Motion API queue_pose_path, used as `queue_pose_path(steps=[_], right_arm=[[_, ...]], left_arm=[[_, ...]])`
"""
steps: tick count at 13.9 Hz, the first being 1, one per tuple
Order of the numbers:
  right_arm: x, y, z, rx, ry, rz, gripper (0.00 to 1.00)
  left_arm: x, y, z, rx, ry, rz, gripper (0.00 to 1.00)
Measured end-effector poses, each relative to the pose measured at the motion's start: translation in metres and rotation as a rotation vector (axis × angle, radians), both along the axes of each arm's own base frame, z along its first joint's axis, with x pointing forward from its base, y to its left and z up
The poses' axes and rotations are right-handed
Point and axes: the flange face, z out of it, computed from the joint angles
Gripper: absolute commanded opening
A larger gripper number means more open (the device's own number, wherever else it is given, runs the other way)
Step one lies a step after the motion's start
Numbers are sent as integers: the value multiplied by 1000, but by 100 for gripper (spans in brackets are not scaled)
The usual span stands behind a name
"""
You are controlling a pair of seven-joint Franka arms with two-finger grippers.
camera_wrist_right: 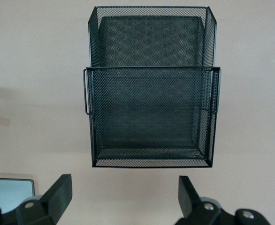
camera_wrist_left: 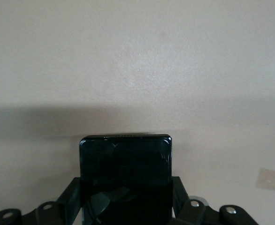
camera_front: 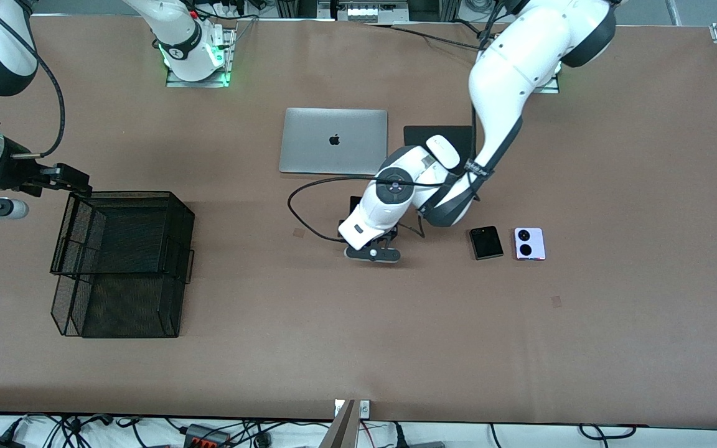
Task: Place phones with both arms
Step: 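Carry the tall black phone toward the laptop and set it down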
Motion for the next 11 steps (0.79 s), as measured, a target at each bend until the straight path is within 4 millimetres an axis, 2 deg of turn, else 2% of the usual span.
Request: queue_pose_path(steps=[2, 6, 7, 8, 9, 11], right_arm=[[2, 0, -5, -1, 6, 0, 100], [7, 1, -19, 1, 23, 0, 100], [9, 1, -23, 3, 26, -1, 100], [10, 1, -26, 4, 28, -1, 100], [11, 1, -28, 3, 29, -1, 100], [11, 1, -28, 3, 30, -1, 100]], left_arm=[[-2, -3, -12, -5, -8, 5, 24], [-7, -12, -10, -9, -13, -6, 28], [-8, -15, -10, -9, -13, -10, 32], [-10, -17, -10, -10, -15, -12, 62], [-11, -19, -10, -16, -20, -15, 100], [-11, -21, -8, -26, -32, -15, 100]])
